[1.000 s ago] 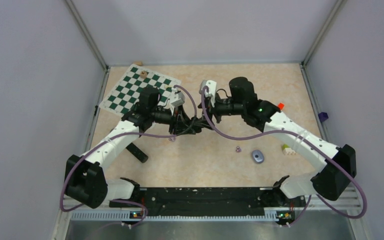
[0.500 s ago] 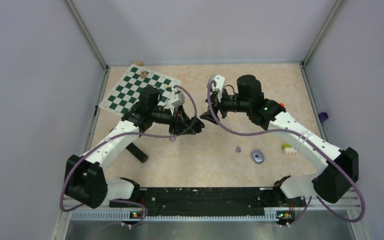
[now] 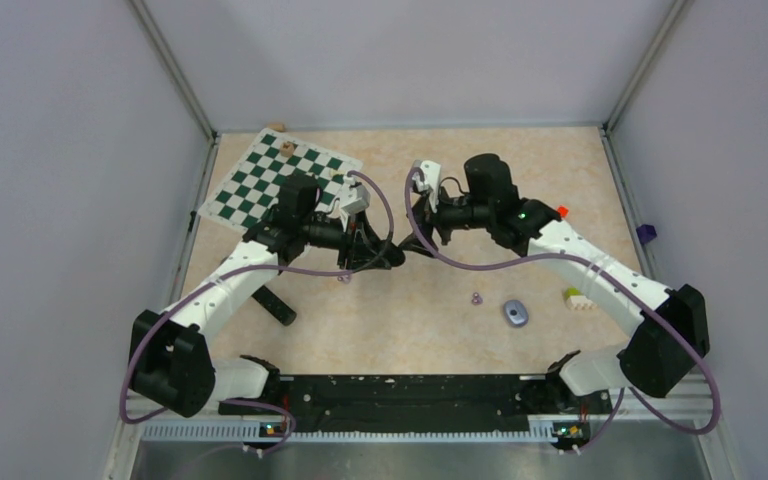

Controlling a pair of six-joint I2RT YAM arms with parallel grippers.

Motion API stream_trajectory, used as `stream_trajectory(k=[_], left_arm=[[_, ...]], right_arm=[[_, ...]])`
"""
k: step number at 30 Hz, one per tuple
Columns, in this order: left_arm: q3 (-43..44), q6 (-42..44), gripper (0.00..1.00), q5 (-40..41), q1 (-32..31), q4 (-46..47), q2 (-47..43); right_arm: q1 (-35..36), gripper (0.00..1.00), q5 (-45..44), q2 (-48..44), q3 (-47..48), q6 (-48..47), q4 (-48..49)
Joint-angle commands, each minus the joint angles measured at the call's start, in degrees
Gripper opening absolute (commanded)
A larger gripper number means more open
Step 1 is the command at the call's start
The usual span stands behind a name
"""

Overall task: Insert the wireless bluetooth earbuds into the charging case
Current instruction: Close the charging case with the earbuds inside, then place the charging case with the earbuds at the center of the board.

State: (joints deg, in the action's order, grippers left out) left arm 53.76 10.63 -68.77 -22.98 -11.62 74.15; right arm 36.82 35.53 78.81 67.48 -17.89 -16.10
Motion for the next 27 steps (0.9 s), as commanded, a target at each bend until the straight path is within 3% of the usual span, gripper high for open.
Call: stream_trajectory(k=[1, 11, 19, 23, 27], left_arm=[[1.41, 0.97, 0.0, -1.25, -0.22, 0.59, -1.57], [1.53, 0.98, 0.0, -0.47, -0.17, 0.48, -1.32], [2.17, 1.13, 0.0, 4.4, -0.22, 0.32, -0.32], [3.46, 1.03, 0.0, 6.8, -0.18, 0.09, 1.88], [6.84, 2.05, 0.0, 9.67, -0.22, -2.36, 6.12]], right_arm=[[-0.26, 0.71, 6.23, -1.49, 1.7, -1.19, -0.69], [-0.21, 0.71, 5.78, -3.25, 2.57, -0.38, -0.95], [-3.27, 0.88, -10.75, -4.87, 3.11, 2.27, 2.31], [-7.2, 0.92, -21.16, -6.34, 1.98, 5.97, 6.56], [-11.96, 0.96, -25.59, -8.7, -0.46, 8.81, 10.54]])
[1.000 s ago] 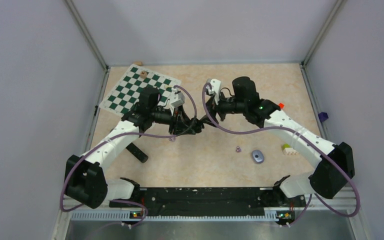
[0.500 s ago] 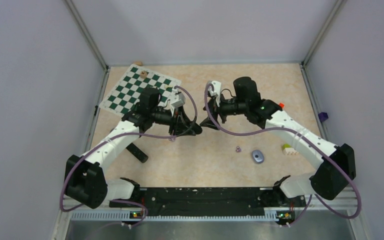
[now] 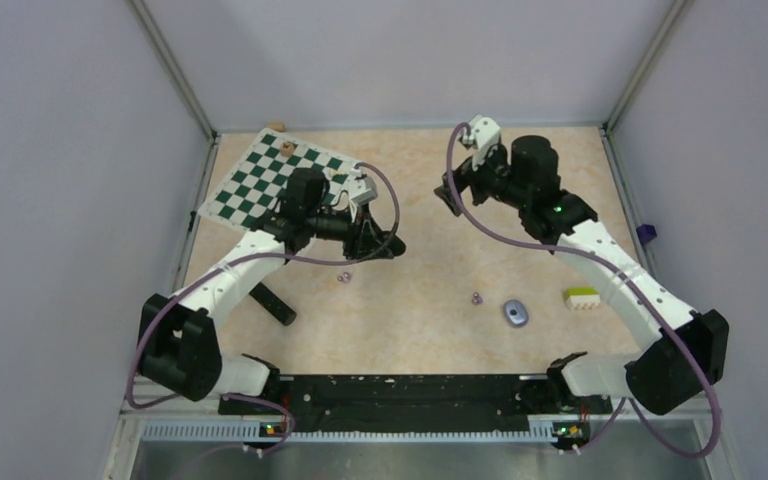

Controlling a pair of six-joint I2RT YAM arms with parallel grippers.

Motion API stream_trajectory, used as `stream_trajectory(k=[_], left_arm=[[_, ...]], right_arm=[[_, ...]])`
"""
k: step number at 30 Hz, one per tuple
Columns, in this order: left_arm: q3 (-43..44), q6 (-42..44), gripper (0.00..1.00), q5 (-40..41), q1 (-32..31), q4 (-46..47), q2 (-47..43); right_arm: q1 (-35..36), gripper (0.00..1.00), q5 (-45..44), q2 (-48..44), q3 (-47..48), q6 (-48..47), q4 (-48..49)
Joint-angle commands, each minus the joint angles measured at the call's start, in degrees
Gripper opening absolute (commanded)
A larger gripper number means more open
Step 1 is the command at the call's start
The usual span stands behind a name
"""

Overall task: Insert the wireless bluetooth earbuds into the charging case
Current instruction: Place the charging case with the earbuds at the center of the board.

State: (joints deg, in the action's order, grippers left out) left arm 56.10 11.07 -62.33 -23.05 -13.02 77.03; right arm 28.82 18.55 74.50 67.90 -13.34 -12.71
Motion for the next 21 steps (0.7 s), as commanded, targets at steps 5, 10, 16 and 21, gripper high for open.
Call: stream_trajectory(k=[5, 10, 16, 21], left_arm=[[10.46, 2.03, 0.0, 10.6, -0.15, -3.87, 10.88], [19.02, -1.3, 0.0, 18.13, -0.11, -5.34, 22.03], [31.49, -10.44, 0.0, 21.97, 0.33, -7.62, 35.97], [38.98, -20.09, 0.0, 22.94, 2.92, -6.53, 45.37]], right_arm=[[-7.75, 0.97, -9.34, -6.77, -2.9, 4.8, 9.56], [-8.06, 0.98, -10.63, -6.72, -3.48, 4.29, 10.41], [-8.03, 0.98, -10.98, -5.95, -3.95, 3.88, 10.68], [-8.07, 0.98, -11.42, -6.72, -4.29, 3.4, 10.95]])
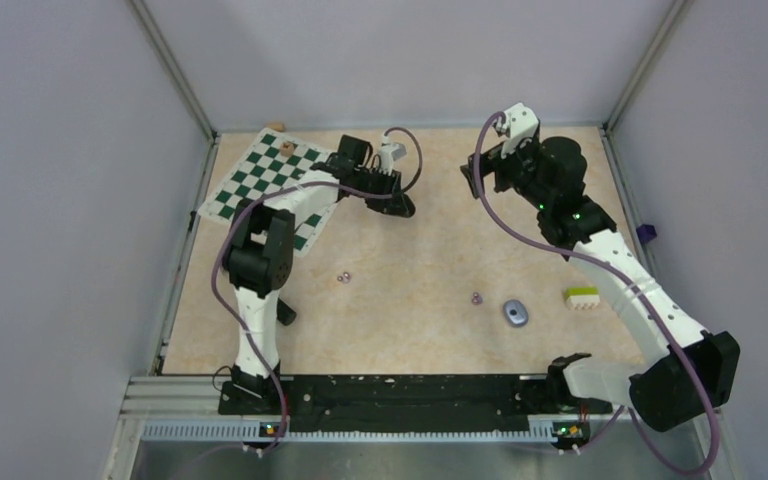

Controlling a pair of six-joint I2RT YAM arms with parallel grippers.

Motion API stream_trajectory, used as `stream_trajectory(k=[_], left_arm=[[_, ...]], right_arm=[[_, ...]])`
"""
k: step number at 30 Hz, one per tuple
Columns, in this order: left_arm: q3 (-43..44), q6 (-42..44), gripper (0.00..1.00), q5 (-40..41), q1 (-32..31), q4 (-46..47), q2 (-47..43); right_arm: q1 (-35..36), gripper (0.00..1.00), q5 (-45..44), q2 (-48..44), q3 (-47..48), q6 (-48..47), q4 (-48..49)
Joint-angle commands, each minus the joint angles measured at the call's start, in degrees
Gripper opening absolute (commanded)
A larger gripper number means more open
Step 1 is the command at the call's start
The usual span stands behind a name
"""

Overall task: Insert the wireless bluetooth earbuds into the charging case
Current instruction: Place the charging case with the earbuds at the center of the board.

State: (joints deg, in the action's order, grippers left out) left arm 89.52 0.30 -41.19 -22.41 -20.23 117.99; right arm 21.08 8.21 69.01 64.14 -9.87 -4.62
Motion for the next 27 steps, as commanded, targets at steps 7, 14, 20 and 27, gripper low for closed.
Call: stream_trajectory(k=[7, 14, 20, 27], left_arm=[[10.38, -19.86, 0.0, 2.53, 7.58, 2.16, 12.77], [11.11, -22.36, 0.0, 4.76, 8.35, 1.64, 14.58], [11.99, -22.45, 0.04, 6.43, 8.47, -0.23, 15.63], [12.82, -21.67, 0.2, 7.72, 8.53, -3.09, 15.75]], right_arm=[[-0.39, 0.98, -0.3, -1.62, -1.06, 0.11, 3.13], [-0.36, 0.98, -0.47, -1.86, -1.24, 0.09, 3.36], [-0.36, 0.98, -0.79, -1.99, -1.14, 0.2, 3.37], [-0.39, 0.98, -0.65, -2.04, -1.15, 0.2, 3.31]])
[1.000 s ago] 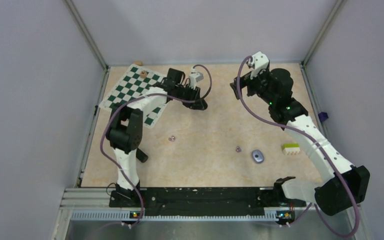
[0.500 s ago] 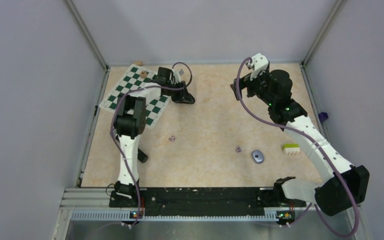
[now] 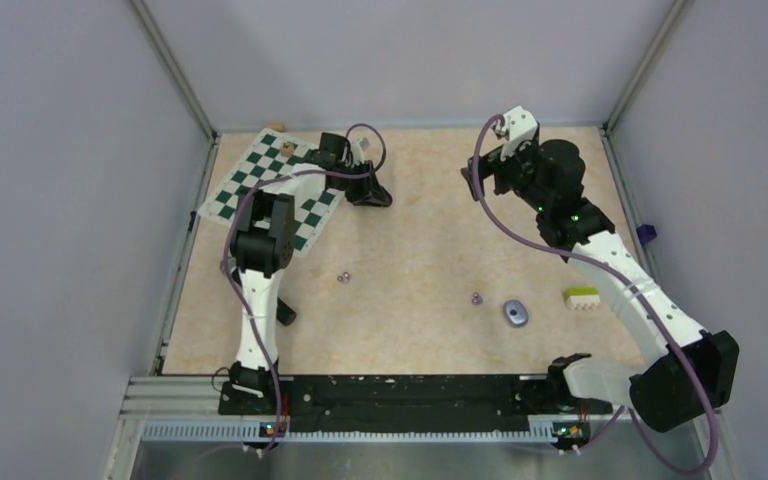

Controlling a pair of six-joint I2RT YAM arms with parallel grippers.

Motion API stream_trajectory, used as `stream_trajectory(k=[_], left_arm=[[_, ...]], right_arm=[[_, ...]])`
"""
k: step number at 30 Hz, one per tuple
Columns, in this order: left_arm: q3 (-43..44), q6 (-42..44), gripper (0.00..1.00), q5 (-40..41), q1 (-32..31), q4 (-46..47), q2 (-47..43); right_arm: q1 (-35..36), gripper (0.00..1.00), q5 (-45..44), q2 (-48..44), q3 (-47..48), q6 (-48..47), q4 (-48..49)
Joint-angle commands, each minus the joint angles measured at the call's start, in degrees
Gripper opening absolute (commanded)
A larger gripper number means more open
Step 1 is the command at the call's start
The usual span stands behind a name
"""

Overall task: Insert the wireless bluetooth earbuds into the charging case
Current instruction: Place the charging case with the earbuds at the center of the board, then pick up the charging case from the corner of the board.

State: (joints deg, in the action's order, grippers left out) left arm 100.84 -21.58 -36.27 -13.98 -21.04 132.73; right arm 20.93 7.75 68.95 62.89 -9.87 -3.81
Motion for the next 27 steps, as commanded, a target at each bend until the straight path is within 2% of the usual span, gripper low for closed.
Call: stream_trajectory(k=[1, 7, 9, 15, 17, 18, 21, 27], left_arm=[[1.41, 0.42, 0.25, 3.0, 0.09, -2.36, 0.82], [-0.14, 0.43, 0.48, 3.82, 0.09, -2.0, -0.72], [-0.74, 0.25, 0.53, 3.77, 0.1, -1.83, -1.11], [-3.47, -0.21, 0.92, 4.41, 0.09, -1.06, -3.31], [-4.23, -0.08, 0.94, 4.91, 0.09, -0.95, -4.25], [-4.63, 0.02, 0.98, 5.26, 0.09, -0.89, -4.9], [-5.48, 0.82, 0.99, 5.97, 0.09, -0.91, -6.57], [-7.52, 4.71, 0.99, 3.46, 0.09, -0.87, -12.41]], right_arm=[[-0.25, 0.98, -0.19, -1.92, 0.09, 0.2, 2.5], [-0.2, 0.98, -0.23, -2.36, 0.2, 0.29, 2.53], [-0.2, 0.98, -0.2, -2.63, 0.19, 0.21, 2.45], [-0.26, 0.99, -0.5, -2.24, 1.19, 0.22, 1.16], [-0.3, 0.99, -0.71, -2.11, 1.42, 0.29, 0.89], [-0.42, 0.99, -0.71, -2.1, 1.52, 0.37, 0.84], [-1.67, 0.99, 0.21, -1.74, 3.18, 0.96, -1.26], [-9.43, 0.99, 8.44, -0.54, 8.24, 1.74, -8.89]])
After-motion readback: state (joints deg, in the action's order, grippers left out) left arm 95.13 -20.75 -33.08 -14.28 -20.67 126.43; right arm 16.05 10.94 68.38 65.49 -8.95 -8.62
